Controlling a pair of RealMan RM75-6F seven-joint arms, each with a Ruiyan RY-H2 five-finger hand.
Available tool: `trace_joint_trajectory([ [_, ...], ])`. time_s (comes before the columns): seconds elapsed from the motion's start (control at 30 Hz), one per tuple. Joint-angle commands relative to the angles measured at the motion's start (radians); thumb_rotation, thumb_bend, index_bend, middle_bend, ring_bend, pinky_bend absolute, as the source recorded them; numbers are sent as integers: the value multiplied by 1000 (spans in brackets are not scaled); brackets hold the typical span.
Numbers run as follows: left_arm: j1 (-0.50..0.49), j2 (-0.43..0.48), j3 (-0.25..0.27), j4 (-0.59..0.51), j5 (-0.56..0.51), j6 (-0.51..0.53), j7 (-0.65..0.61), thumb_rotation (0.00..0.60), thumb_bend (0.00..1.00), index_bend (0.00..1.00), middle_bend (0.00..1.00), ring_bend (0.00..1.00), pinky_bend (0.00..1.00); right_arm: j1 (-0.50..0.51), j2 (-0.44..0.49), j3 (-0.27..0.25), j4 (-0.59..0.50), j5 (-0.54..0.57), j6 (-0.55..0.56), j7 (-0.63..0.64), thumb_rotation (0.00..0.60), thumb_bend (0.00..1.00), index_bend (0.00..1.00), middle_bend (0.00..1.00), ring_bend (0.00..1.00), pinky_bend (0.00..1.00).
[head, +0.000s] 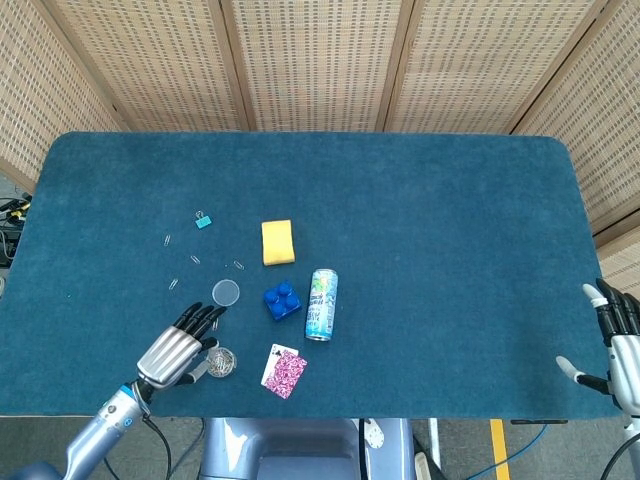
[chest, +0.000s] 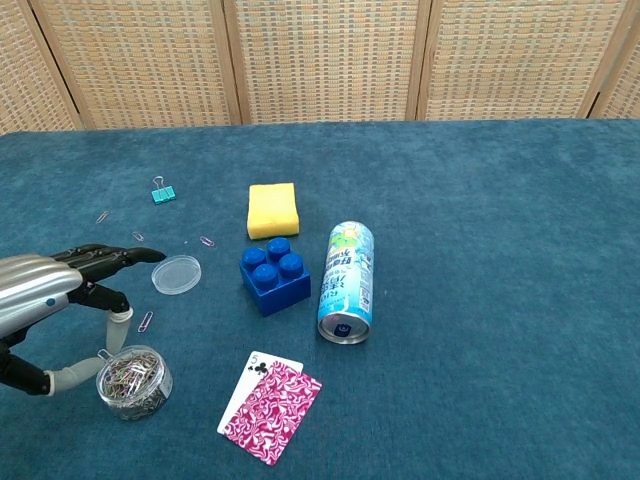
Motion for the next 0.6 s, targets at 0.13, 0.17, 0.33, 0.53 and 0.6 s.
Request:
trace_joint_trajectory([
  [0.13,-4,-9,-4,6,-8,-6,-9,600,429,500,0,0,0,0,1,-1,0,-1,-1,2,600,0,10,0,0,0],
  [0.17,-5,-9,-4,6,-9,-5,-11,600,396,431,0,0,0,0,1,-1,0,-1,-1,2,600,0,10,0,0,0],
  [0.33,-5,-10,-3,9,-4,4,-36,600,317,295,0,0,0,0,1,0,1,0,0,2,600,0,10,0,0,0],
  [0.53,-4,8,-12,8,-7,25,-74,600,315,307,0,0,0,1,-1,0,1,0,-1,-3,600,0,10,0,0,0],
  [0.6,-3,18,-24,10,-14,38,-92,600,315,319,0,0,0,1,-1,0,1,-1,0,-3,600,0,10,0,0,0],
])
